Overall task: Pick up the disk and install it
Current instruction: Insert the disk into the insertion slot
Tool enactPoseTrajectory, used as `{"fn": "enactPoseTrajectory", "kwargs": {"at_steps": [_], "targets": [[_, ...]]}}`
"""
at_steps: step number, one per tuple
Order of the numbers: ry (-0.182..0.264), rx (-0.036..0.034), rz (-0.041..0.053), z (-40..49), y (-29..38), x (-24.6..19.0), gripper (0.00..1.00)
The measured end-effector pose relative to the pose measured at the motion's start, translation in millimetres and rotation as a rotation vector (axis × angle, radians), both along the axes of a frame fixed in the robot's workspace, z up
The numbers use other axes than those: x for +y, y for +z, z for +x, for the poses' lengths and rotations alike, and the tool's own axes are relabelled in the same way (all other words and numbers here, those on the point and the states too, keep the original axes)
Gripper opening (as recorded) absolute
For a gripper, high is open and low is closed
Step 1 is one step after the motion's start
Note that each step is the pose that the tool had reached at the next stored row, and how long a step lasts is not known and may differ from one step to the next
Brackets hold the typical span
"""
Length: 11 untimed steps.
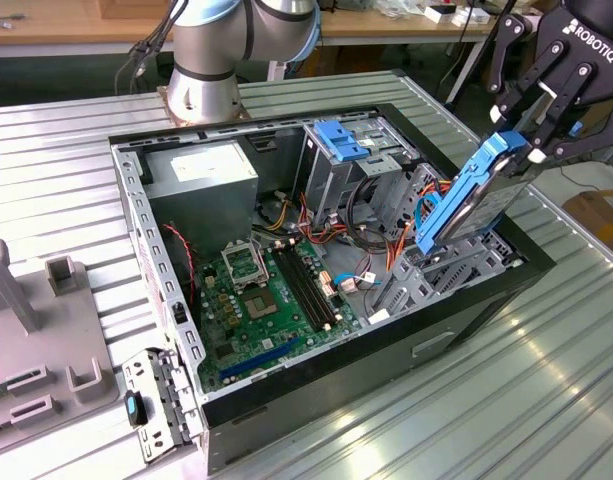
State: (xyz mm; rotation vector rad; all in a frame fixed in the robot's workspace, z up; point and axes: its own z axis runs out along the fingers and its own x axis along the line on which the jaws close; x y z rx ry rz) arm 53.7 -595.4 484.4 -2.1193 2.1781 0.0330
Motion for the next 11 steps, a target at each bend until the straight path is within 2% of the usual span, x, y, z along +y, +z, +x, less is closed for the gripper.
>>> {"fn": "enactPoseTrajectory", "kwargs": {"at_steps": [9, 10, 11], "targets": [[0.000, -0.0001, 0.0001, -0.1, -5.5, 0.0, 0.37], [0.000, 0.0000, 0.0000, -0.2, -12.1, -0.3, 0.37], [0.000, 0.0000, 0.0000, -0.2, -12.7, -0.4, 0.37]]}}
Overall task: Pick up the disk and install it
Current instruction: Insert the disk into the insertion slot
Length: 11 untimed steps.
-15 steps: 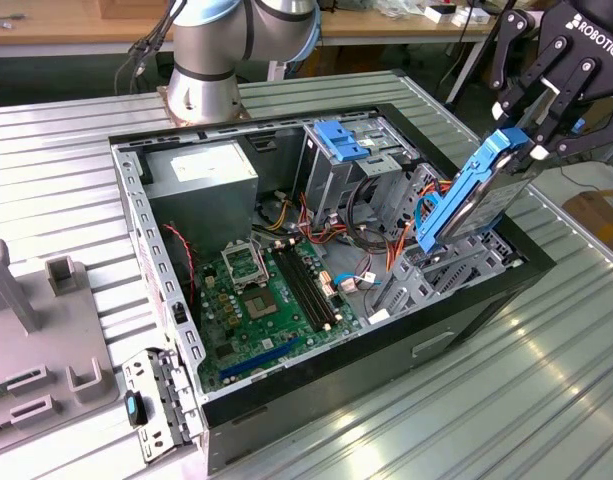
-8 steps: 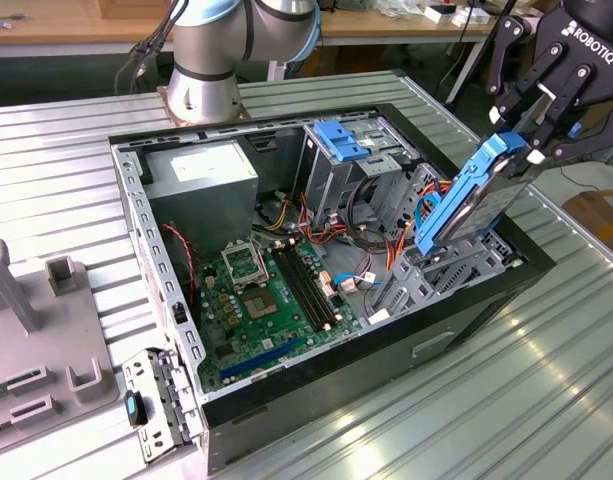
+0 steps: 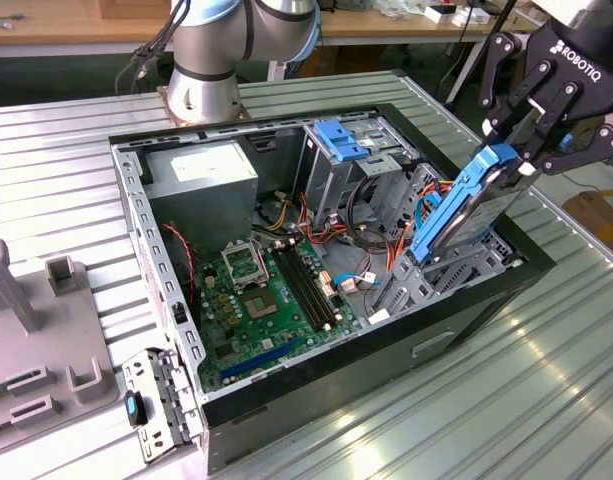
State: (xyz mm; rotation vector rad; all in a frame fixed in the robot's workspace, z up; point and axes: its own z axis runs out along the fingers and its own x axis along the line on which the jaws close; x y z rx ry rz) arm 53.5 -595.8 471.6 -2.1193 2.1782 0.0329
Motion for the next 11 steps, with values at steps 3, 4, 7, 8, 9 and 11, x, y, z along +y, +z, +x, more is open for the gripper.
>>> {"fn": "enactPoseTrajectory", "kwargs": {"at_steps": [3, 4, 7, 8, 9, 11], "targets": [[0.008, 0.0000, 0.0000, 0.0, -0.3, 0.0, 0.37], [0.010, 0.0000, 0.0002, 0.0, -0.5, 0.0, 0.37], [0.019, 0.0000, 0.0000, 0.0, -0.8, 0.0, 0.37], [0.019, 0.0000, 0.0000, 0.0, -1.3, 0.0, 0.37], [0.017, 0.0000, -0.0002, 0.1, -5.3, 0.0, 0.37], [-0.003, 0.0000, -0.0002, 0.1, -17.7, -0.2, 0.37]]}}
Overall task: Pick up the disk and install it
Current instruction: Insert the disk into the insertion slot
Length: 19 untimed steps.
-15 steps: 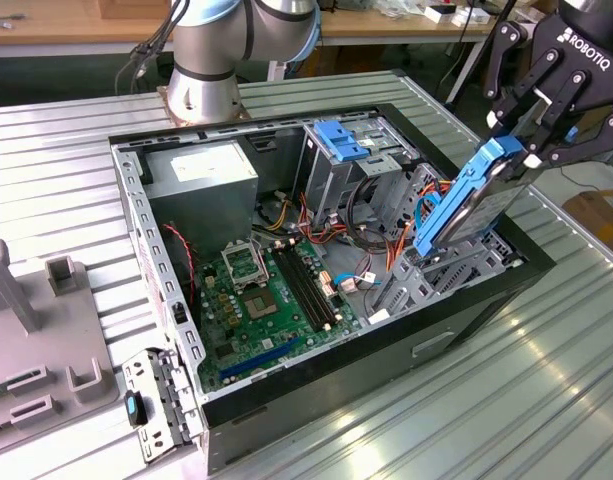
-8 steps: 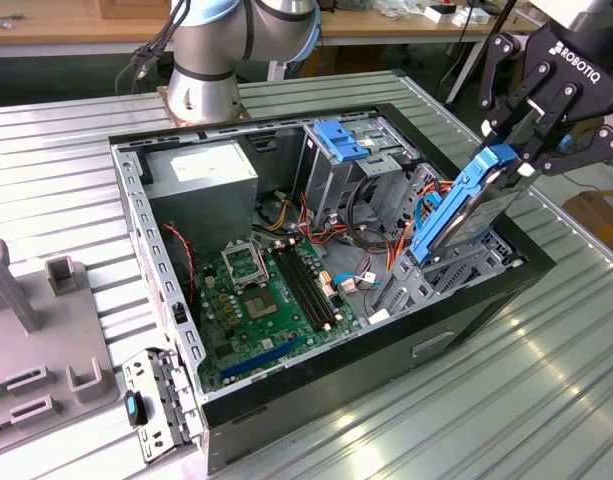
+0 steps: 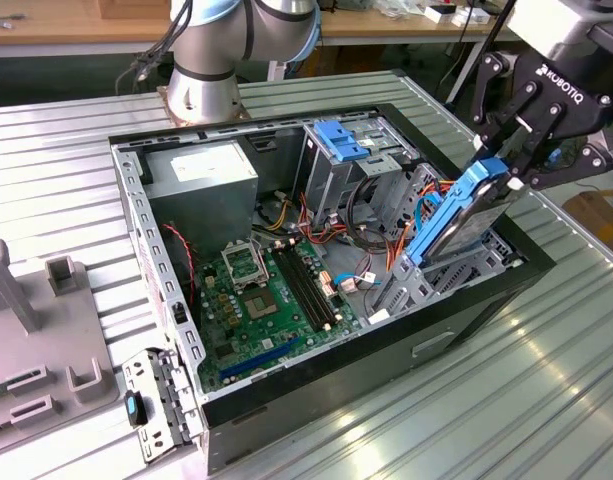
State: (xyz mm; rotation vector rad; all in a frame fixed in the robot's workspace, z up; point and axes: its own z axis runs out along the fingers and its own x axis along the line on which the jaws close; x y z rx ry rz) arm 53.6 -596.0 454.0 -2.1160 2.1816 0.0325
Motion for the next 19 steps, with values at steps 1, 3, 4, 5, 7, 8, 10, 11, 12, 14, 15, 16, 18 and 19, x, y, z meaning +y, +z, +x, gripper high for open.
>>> {"fn": "enactPoseTrajectory", "kwargs": {"at_steps": [1, 3, 4, 5, 7, 8, 10, 11, 12, 14, 15, 16, 18, 19], "targets": [[0.000, 0.0000, 0.0001, 0.0, -2.0, 0.0, 0.37], [0.000, 0.0000, 0.0001, 0.0, -5.8, -0.1, 0.37], [0.000, 0.0000, 0.0001, 0.0, -7.5, -0.1, 0.37], [0.000, 0.0000, 0.0000, 0.0, -10.5, -0.2, 0.37], [0.000, 0.0000, 0.0001, 0.0, -14.7, -0.2, 0.37], [0.000, 0.0000, 0.0000, 0.0, -14.7, -0.2, 0.37], [0.000, -0.0001, 0.0003, 0.0, -16.4, -0.2, 0.37], [0.000, 0.0000, 0.0002, 0.0, -18.1, -0.2, 0.37], [0.000, 0.0000, 0.0001, 0.0, -19.9, -0.2, 0.37], [0.000, 0.0000, 0.0000, 0.0, -25.2, -0.2, 0.37], [0.000, 0.0000, 0.0001, 0.0, -30.5, -0.2, 0.37], [0.000, 0.0001, 0.0000, 0.0, -33.0, -0.2, 0.37], [0.000, 0.0002, 0.0000, 0.0, -36.8, -0.2, 0.37], [0.000, 0.0002, 0.0000, 0.0, -36.8, -0.2, 0.37]]}}
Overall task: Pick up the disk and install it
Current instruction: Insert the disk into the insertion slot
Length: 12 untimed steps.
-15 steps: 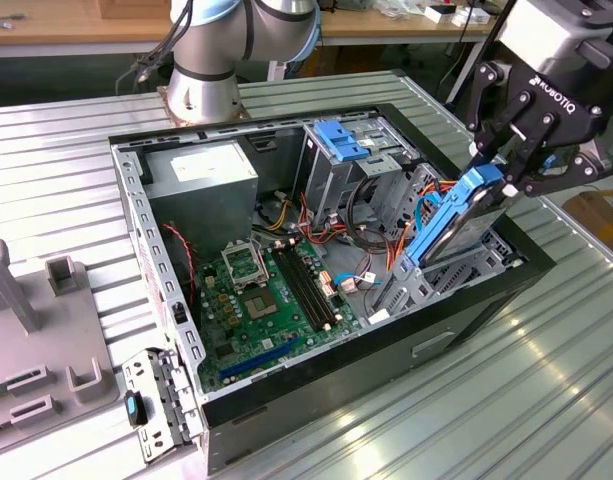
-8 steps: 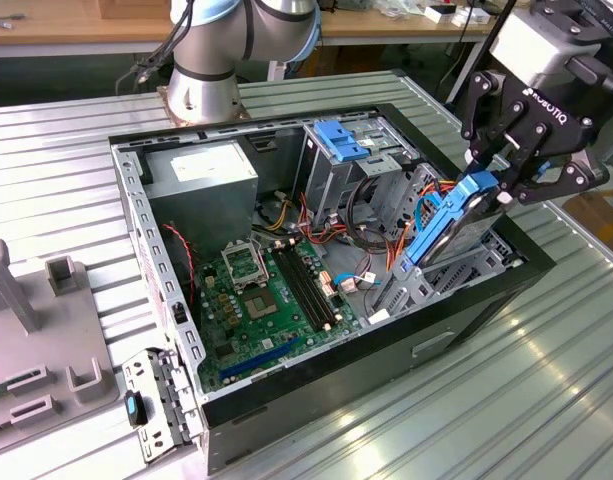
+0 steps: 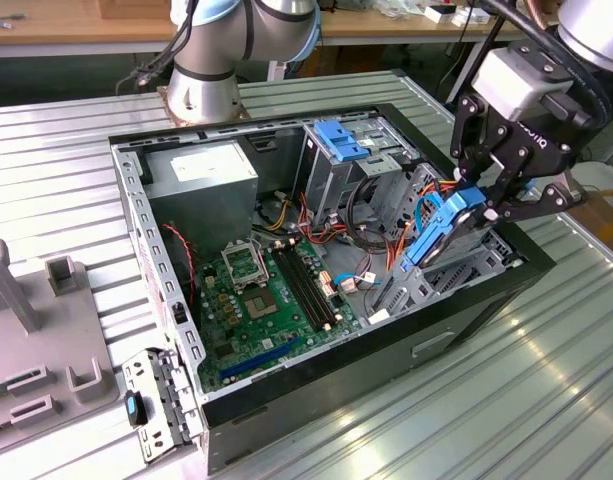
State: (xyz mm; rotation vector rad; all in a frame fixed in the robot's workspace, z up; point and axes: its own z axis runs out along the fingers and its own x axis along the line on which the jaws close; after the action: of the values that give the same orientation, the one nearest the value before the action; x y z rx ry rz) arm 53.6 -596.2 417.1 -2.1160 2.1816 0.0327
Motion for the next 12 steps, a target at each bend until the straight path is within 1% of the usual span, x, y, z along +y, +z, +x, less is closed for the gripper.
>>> {"fn": "enactPoseTrajectory", "kwargs": {"at_steps": [2, 5, 7, 9, 10, 11, 12], "targets": [[0.000, 0.0000, -0.0001, 0.0, -0.2, 0.0, 0.37], [0.000, 0.0000, 0.0000, 0.0, -10.6, 0.0, 0.37], [0.000, 0.0000, 0.0000, 0.0, -19.4, 0.0, 0.37], [0.000, 0.0000, 0.0000, 0.0, -23.9, 0.0, 0.37], [0.000, 0.0000, 0.0001, 0.0, -26.9, 0.0, 0.37], [0.000, 0.0001, -0.0008, 0.0, -31.6, 0.0, 0.37], [0.000, 0.0002, -0.0008, 0.0, -34.0, 0.0, 0.37]]}}
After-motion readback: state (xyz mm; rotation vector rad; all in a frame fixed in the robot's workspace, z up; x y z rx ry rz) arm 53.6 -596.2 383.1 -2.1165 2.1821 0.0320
